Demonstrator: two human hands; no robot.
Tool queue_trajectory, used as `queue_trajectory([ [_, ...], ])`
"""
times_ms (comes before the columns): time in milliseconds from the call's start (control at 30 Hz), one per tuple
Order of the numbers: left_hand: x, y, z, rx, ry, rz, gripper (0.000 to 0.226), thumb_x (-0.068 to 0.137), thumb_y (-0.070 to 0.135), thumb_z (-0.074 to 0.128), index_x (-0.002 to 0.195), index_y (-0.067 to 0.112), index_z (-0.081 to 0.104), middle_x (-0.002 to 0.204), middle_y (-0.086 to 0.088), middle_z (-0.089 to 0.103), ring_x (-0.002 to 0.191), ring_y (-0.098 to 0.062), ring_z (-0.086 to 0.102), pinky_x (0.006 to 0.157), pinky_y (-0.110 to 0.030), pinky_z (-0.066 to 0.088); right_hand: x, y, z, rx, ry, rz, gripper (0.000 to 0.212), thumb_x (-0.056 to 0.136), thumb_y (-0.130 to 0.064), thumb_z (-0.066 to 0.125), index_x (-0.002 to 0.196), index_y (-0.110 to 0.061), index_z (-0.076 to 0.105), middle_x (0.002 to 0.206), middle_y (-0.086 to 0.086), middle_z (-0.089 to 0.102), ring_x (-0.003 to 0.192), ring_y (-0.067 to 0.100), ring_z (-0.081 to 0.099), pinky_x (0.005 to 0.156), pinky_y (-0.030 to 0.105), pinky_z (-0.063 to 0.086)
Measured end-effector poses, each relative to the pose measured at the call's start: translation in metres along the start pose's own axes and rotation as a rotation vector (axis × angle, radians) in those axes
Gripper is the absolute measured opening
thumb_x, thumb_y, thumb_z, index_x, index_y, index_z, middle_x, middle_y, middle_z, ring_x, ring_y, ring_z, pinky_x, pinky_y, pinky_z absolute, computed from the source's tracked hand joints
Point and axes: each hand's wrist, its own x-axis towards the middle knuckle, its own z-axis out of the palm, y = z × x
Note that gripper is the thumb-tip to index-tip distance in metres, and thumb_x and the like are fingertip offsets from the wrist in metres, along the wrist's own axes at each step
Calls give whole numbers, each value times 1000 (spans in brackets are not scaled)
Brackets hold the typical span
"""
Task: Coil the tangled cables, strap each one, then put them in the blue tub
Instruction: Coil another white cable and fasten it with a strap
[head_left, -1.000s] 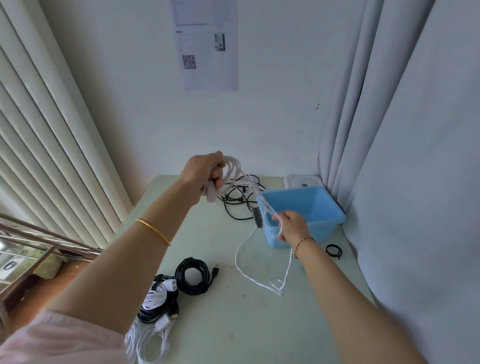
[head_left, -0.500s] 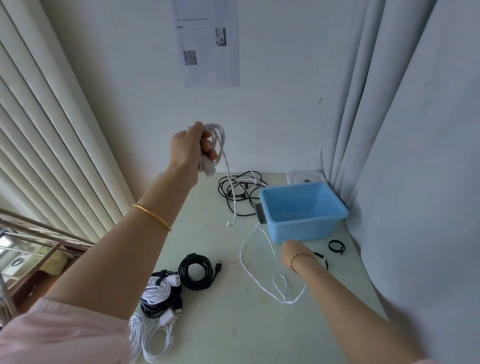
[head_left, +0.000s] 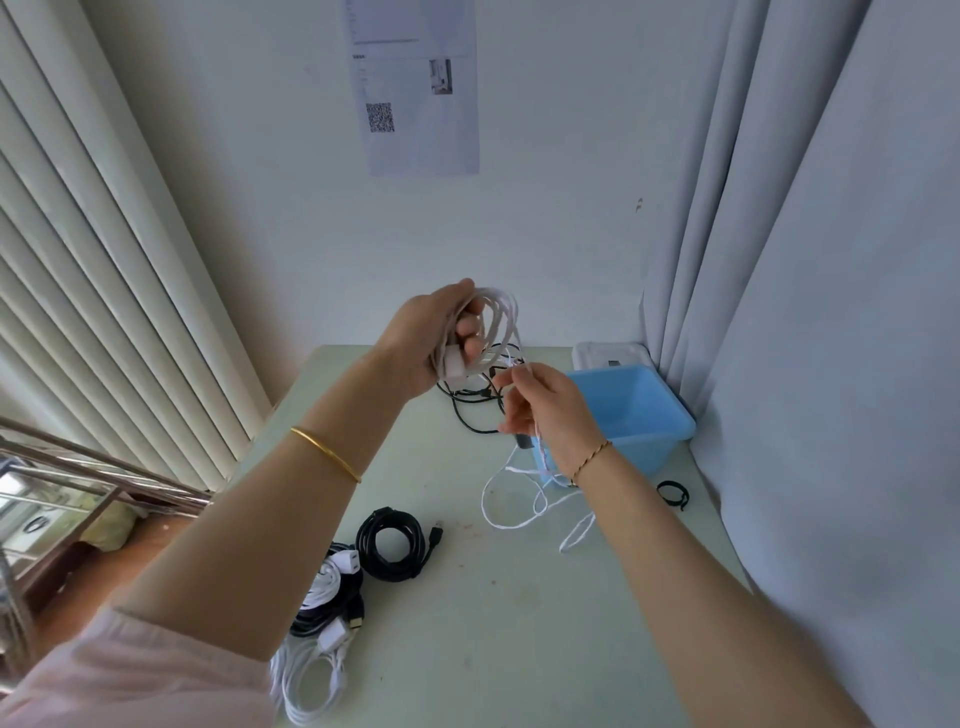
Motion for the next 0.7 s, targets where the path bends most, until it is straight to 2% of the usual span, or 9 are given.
queue_trajectory([
  [67,0,1,2,-273,-53,-78,35,102,31,39,74,11,48,43,5,41,34,-9,42,38,-15,41,-2,3,-2,-14,-20,18,28,101,-21,41,88,-7,62,54,0,44,42,9,38,54,28,50],
  [167,4,2,0,-526,-65,-43,39,103,33,34,78,8,52,52,2,56,40,-8,49,44,-15,45,-9,2,-3,-99,-177,32,27,101,-21,40,91,-7,61,51,-5,38,39,7,28,55,29,51],
  [233,6,2,-3,-582,-110,-4,39,102,27,29,91,1,57,79,-8,69,53,-12,59,54,-18,51,-13,-2,-4,-211,-268,35,24,102,-19,39,94,-7,59,51,-4,42,37,7,32,56,31,53],
  [300,8,-3,-3,-588,-121,26,28,99,15,29,98,-2,52,103,-17,66,74,-18,66,68,-28,54,-16,-8,-5,-385,-343,24,20,100,-14,40,98,-5,57,56,0,53,41,9,46,57,28,50],
  [400,13,-11,-1,-424,-90,137,11,96,1,35,102,3,44,115,-18,57,97,-24,65,75,-34,55,-19,-18,-8,-488,-437,19,10,95,-5,47,99,-2,56,69,8,67,58,17,62,61,20,50],
  [467,16,-16,-2,-273,-80,221,12,96,-3,37,103,6,41,117,-16,55,100,-27,64,72,-32,57,-20,-25,-13,-510,-455,14,8,92,-4,52,98,-6,56,75,8,70,66,19,67,71,27,53],
  [533,17,-21,-1,-56,-3,305,16,97,-8,34,106,5,39,114,-15,57,97,-28,64,69,-30,58,-22,-32,-19,-500,-473,42,11,90,-3,56,100,-8,58,79,8,71,70,19,70,76,32,53],
  [633,20,-28,1,380,142,415,24,95,-8,36,119,-5,37,116,-15,59,93,-24,66,75,-32,57,-28,-38,-19,-372,-449,93,21,86,0,60,102,-13,63,74,5,67,58,20,67,66,29,55],
  [700,22,-33,-4,685,159,464,30,94,-5,40,124,-5,35,109,-13,60,89,-25,65,76,-32,55,-28,-37,-18,-335,-304,66,24,84,4,59,98,-14,67,63,1,56,46,16,56,56,28,55],
])
